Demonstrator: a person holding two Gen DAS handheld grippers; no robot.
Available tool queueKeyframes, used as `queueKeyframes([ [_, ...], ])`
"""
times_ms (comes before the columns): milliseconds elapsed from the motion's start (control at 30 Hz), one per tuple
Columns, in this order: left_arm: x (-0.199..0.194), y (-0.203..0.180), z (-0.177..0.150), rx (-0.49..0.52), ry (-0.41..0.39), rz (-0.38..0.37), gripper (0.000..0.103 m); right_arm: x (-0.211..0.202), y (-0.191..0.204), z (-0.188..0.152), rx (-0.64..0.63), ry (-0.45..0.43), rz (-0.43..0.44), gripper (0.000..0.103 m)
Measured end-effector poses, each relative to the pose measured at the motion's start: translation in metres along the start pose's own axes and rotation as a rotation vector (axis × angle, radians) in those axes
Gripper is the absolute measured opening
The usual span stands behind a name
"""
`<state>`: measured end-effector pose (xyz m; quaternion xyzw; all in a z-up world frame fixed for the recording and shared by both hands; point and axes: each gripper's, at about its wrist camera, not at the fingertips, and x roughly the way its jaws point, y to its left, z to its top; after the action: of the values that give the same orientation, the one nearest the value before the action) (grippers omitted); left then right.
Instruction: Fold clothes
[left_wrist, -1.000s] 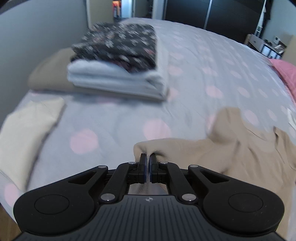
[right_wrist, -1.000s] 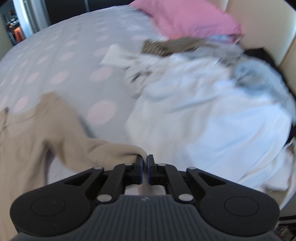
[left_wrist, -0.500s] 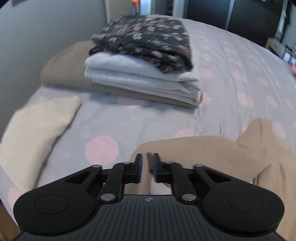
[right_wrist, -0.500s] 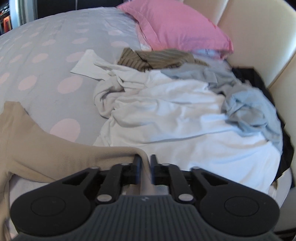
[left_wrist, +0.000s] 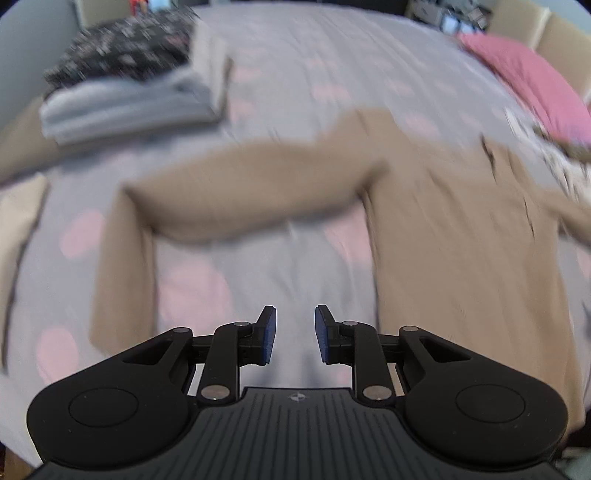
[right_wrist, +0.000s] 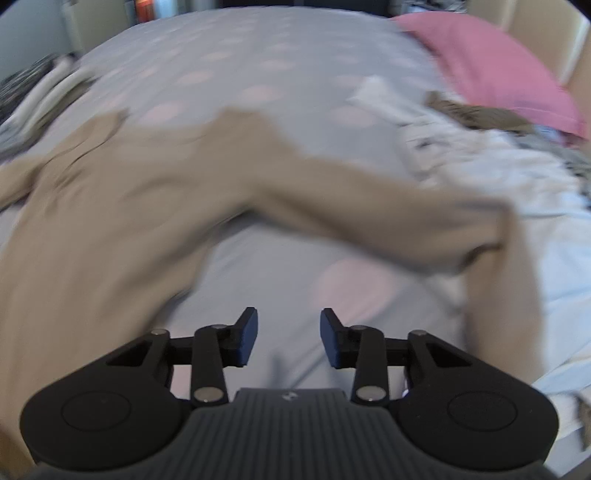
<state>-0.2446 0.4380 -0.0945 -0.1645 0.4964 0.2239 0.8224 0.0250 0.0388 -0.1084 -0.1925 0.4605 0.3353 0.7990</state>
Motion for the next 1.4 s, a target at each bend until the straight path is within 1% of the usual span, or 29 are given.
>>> queueKeyframes([
  [67,0.004,-0.007,-0.017,0.024,0.042,-0.010,0.021,-0.001,0.020,-0.016,-0.024,0.017,0.035,0.037],
  [133,0.007,-0.014,-0.030,0.052,0.076,-0.030,0.021,-0.001,0.035,-0.033,-0.030,0.046,0.069,0.033],
  [233,0.009,-0.029,-0.047,0.109,0.109,-0.056,0.021,0.005,0.048,-0.056,-0.024,0.105,0.105,0.028],
  [267,0.010,-0.034,-0.052,0.130,0.120,-0.064,0.021,0.007,0.051,-0.062,-0.023,0.123,0.111,0.028],
  [333,0.010,-0.046,-0.060,0.174,0.138,-0.074,0.021,0.008,0.055,-0.074,-0.017,0.146,0.122,0.028],
  [433,0.012,-0.060,-0.070,0.235,0.158,-0.082,0.022,0.004,0.055,-0.087,0.014,0.158,0.144,0.028],
  [600,0.019,-0.069,-0.082,0.290,0.198,-0.065,0.022,0.001,0.056,-0.094,0.057,0.177,0.176,0.028],
  [733,0.023,-0.070,-0.087,0.294,0.208,-0.058,0.023,0.010,0.061,-0.097,0.059,0.212,0.206,0.029],
  [867,0.025,-0.071,-0.090,0.291,0.210,-0.057,0.022,0.014,0.071,-0.099,0.053,0.218,0.231,0.029],
  [933,0.026,-0.074,-0.092,0.296,0.214,-0.058,0.020,0.014,0.077,-0.100,0.032,0.220,0.240,0.028],
  [967,0.026,-0.077,-0.093,0.305,0.214,-0.059,0.018,0.013,0.081,-0.101,0.014,0.220,0.244,0.027],
  [1000,0.025,-0.080,-0.095,0.319,0.211,-0.060,0.011,0.012,0.084,-0.101,-0.005,0.219,0.249,0.017],
  [1033,0.024,-0.083,-0.096,0.331,0.208,-0.066,0.007,0.011,0.087,-0.101,-0.024,0.219,0.254,0.008],
  [1067,0.022,-0.086,-0.097,0.342,0.199,-0.069,0.004,0.010,0.091,-0.102,-0.043,0.218,0.259,0.007],
  [1167,0.014,-0.093,-0.099,0.374,0.170,-0.078,0.003,0.003,0.092,-0.098,-0.063,0.205,0.246,0.005],
  [1233,0.004,-0.090,-0.095,0.345,0.161,-0.109,0.002,-0.008,0.089,-0.094,-0.056,0.195,0.237,0.005],
  [1300,-0.009,-0.082,-0.087,0.281,0.145,-0.148,0.002,-0.023,0.083,-0.087,-0.041,0.187,0.231,0.005],
  [1400,-0.033,-0.070,-0.076,0.217,0.116,-0.199,0.002,-0.048,0.073,-0.080,-0.063,0.189,0.209,0.005],
])
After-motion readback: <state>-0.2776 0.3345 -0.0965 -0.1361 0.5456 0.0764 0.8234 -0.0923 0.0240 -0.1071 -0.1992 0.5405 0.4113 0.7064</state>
